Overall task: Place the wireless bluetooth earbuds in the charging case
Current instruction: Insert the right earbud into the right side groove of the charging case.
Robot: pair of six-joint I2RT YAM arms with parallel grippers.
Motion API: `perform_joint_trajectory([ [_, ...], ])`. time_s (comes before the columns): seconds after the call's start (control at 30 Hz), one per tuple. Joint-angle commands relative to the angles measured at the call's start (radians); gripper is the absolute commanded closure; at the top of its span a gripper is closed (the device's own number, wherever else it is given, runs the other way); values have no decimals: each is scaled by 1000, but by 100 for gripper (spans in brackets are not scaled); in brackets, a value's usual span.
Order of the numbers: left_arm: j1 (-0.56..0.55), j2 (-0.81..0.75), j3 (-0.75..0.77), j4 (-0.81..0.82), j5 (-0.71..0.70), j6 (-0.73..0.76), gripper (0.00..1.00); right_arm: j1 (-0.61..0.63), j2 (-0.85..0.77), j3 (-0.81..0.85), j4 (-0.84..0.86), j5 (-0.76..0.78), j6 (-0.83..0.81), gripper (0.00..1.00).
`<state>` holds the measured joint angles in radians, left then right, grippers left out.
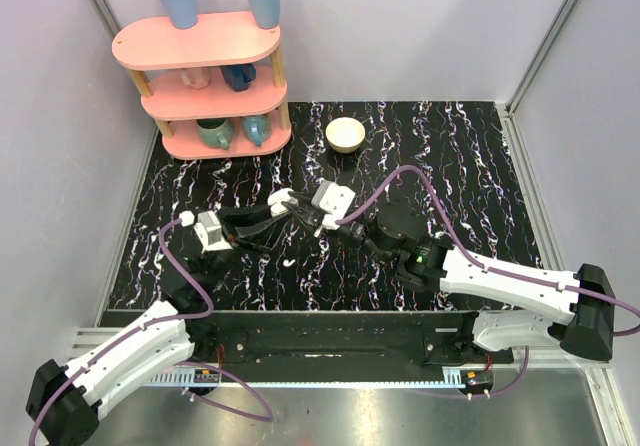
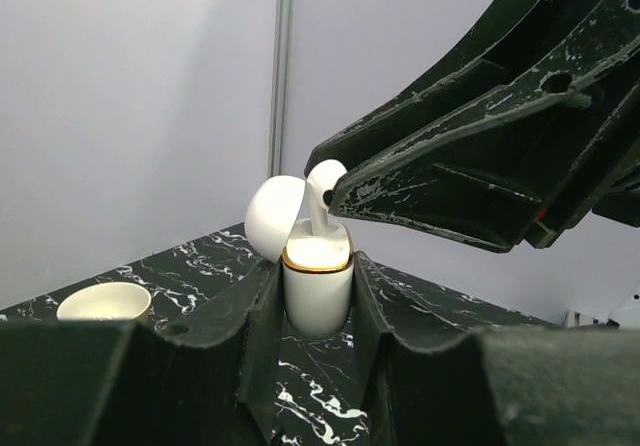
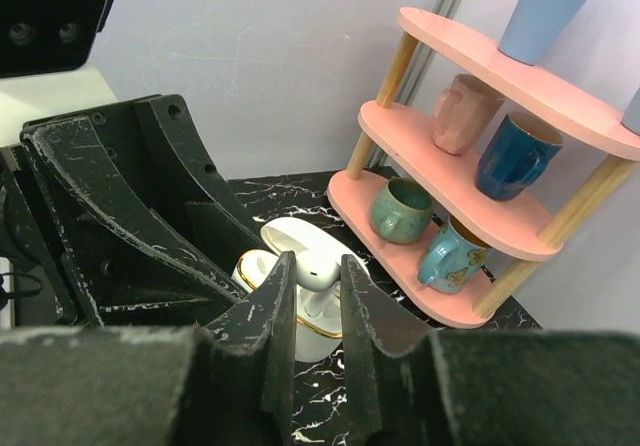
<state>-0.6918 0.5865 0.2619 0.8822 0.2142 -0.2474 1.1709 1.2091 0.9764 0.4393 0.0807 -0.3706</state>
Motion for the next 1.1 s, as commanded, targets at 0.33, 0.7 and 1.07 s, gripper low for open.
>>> perform_joint_trajectory([
  [0.33,-2,-36,39,40,11,59,100,3,-9,44,-51,70,-67,99],
  [0.7,-3,-45,31,64,-2,57,100,3,-10,39,-85,30,-33,99],
  [1.07,-2,-37,33,81,-12,57,100,3,0,45,-109,50,-25,77],
])
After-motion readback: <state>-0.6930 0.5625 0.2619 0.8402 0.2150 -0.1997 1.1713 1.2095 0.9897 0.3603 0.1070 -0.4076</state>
